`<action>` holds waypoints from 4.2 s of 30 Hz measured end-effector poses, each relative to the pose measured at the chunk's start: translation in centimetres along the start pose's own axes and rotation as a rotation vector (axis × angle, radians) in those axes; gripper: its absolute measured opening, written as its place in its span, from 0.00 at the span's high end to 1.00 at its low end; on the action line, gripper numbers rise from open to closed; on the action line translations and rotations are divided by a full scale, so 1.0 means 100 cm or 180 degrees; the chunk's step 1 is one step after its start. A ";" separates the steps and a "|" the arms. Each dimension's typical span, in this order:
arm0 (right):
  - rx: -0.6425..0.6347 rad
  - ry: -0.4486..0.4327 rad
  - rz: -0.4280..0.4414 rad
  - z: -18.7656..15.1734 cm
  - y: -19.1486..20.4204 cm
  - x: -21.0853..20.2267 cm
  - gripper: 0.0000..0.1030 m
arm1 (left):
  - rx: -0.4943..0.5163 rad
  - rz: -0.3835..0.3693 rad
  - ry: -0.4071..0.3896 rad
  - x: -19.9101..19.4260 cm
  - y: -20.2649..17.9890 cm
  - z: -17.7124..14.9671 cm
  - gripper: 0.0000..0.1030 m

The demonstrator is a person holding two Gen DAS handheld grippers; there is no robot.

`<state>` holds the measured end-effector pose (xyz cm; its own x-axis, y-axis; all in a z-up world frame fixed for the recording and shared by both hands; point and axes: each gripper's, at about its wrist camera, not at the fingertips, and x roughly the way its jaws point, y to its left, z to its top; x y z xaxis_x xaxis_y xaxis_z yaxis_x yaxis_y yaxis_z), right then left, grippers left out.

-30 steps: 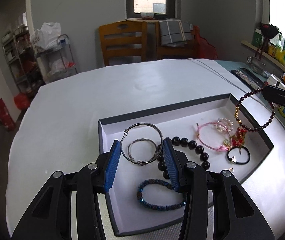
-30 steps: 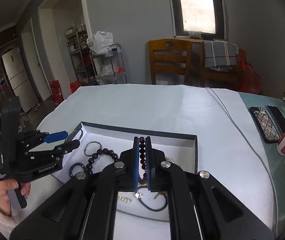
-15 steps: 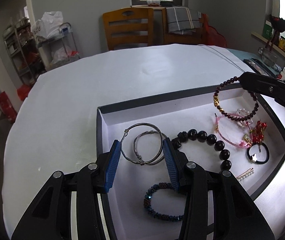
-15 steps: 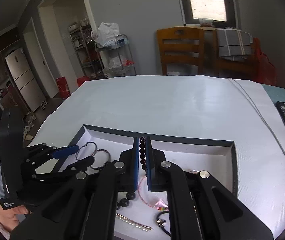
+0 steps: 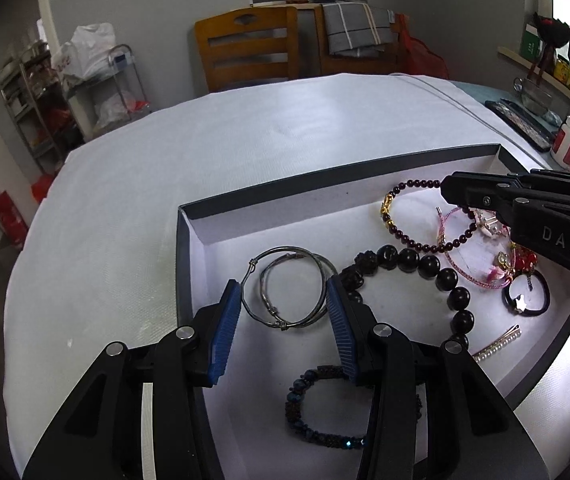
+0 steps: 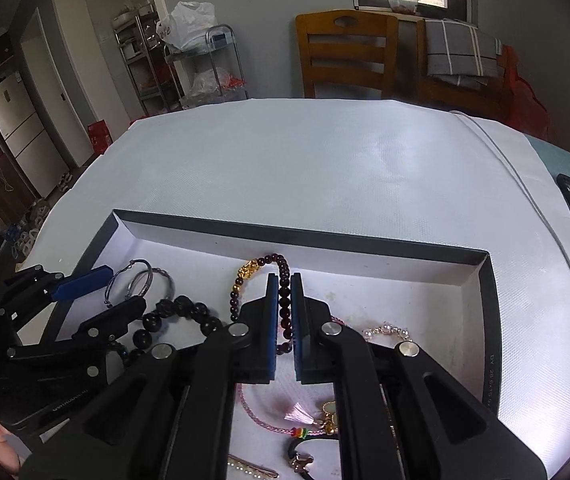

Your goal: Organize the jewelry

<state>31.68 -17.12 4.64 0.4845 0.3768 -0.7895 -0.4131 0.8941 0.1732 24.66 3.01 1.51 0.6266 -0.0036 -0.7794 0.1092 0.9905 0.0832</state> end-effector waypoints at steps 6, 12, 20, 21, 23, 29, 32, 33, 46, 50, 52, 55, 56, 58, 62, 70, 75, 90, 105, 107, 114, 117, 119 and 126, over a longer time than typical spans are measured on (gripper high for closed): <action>-0.0002 0.0009 -0.0074 -0.003 -0.002 -0.001 0.94 | -0.0005 0.0012 -0.0032 0.001 0.000 -0.001 0.55; 0.0008 -0.0053 -0.0090 -0.001 -0.001 -0.005 0.84 | -0.0021 0.0024 -0.0080 -0.002 0.000 -0.001 0.46; 0.0071 -0.0267 -0.0063 0.004 -0.002 -0.039 0.68 | -0.0100 -0.0075 -0.0156 -0.016 0.001 -0.001 0.33; 0.0088 -0.0322 -0.0068 0.004 -0.003 -0.048 0.62 | -0.0114 -0.0081 -0.0185 -0.020 0.000 0.001 0.28; 0.0114 -0.0420 -0.0081 0.002 -0.005 -0.067 0.54 | -0.0120 -0.0095 -0.0284 -0.033 -0.002 0.002 0.20; 0.0070 -0.0564 -0.0160 -0.019 -0.015 -0.116 0.22 | -0.0131 -0.0115 -0.0408 -0.072 -0.008 -0.002 0.10; 0.0038 -0.0630 -0.0245 -0.036 -0.018 -0.136 0.11 | -0.0054 -0.0040 -0.0456 -0.091 -0.013 -0.014 0.09; 0.0024 -0.0651 -0.0247 -0.043 -0.018 -0.141 0.09 | -0.0060 -0.0038 -0.0479 -0.097 -0.013 -0.020 0.08; -0.0011 -0.0487 -0.0385 -0.129 -0.007 -0.139 0.05 | -0.0348 -0.0130 -0.0480 -0.112 -0.015 -0.095 0.06; -0.0186 -0.0402 -0.0586 -0.140 0.003 -0.124 0.05 | -0.0384 -0.0152 -0.0445 -0.105 -0.019 -0.103 0.06; -0.0220 -0.0437 -0.0628 -0.144 0.004 -0.121 0.06 | -0.0382 -0.0141 -0.0447 -0.102 -0.020 -0.107 0.06; -0.0167 -0.0496 -0.0617 -0.146 0.001 -0.120 0.05 | -0.0295 -0.0019 -0.0499 -0.099 -0.024 -0.109 0.06; -0.0143 -0.0485 -0.0590 -0.146 0.000 -0.119 0.05 | -0.0253 0.0052 -0.0510 -0.098 -0.025 -0.108 0.05; -0.0102 -0.0495 -0.0527 -0.146 -0.004 -0.120 0.05 | -0.0207 0.0143 -0.0488 -0.095 -0.026 -0.107 0.05; -0.0125 -0.0506 -0.0584 -0.146 -0.004 -0.122 0.05 | -0.0233 0.0116 -0.0512 -0.096 -0.022 -0.106 0.05; -0.0268 -0.0543 -0.0583 -0.148 0.006 -0.125 0.05 | -0.0045 0.0197 -0.0573 -0.100 -0.032 -0.106 0.04; -0.0274 -0.0525 -0.0564 -0.148 0.006 -0.124 0.05 | -0.0033 0.0198 -0.0573 -0.100 -0.032 -0.106 0.04; -0.0259 -0.0504 -0.0561 -0.147 0.005 -0.121 0.05 | -0.0024 0.0177 -0.0553 -0.100 -0.035 -0.107 0.04; -0.0262 -0.0501 -0.0559 -0.148 0.005 -0.121 0.05 | -0.0021 0.0174 -0.0548 -0.099 -0.035 -0.107 0.04; -0.0267 -0.0499 -0.0559 -0.148 0.005 -0.121 0.05 | -0.0017 0.0170 -0.0543 -0.099 -0.035 -0.107 0.04; -0.0274 -0.0476 -0.0556 -0.148 0.006 -0.119 0.05 | 0.0000 0.0158 -0.0537 -0.097 -0.038 -0.108 0.04; -0.0275 -0.0478 -0.0556 -0.148 0.006 -0.119 0.05 | -0.0003 0.0152 -0.0534 -0.097 -0.038 -0.108 0.04; -0.0278 -0.0475 -0.0557 -0.148 0.006 -0.119 0.05 | -0.0012 0.0150 -0.0529 -0.097 -0.038 -0.108 0.04; -0.0273 -0.0473 -0.0557 -0.148 0.006 -0.119 0.05 | -0.0037 0.0123 -0.0523 -0.097 -0.035 -0.108 0.04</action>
<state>14.25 -24.70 5.41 0.6599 0.2551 -0.7068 -0.3738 0.9274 -0.0143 9.87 1.04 2.09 0.7480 0.0130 -0.6636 0.0743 0.9919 0.1032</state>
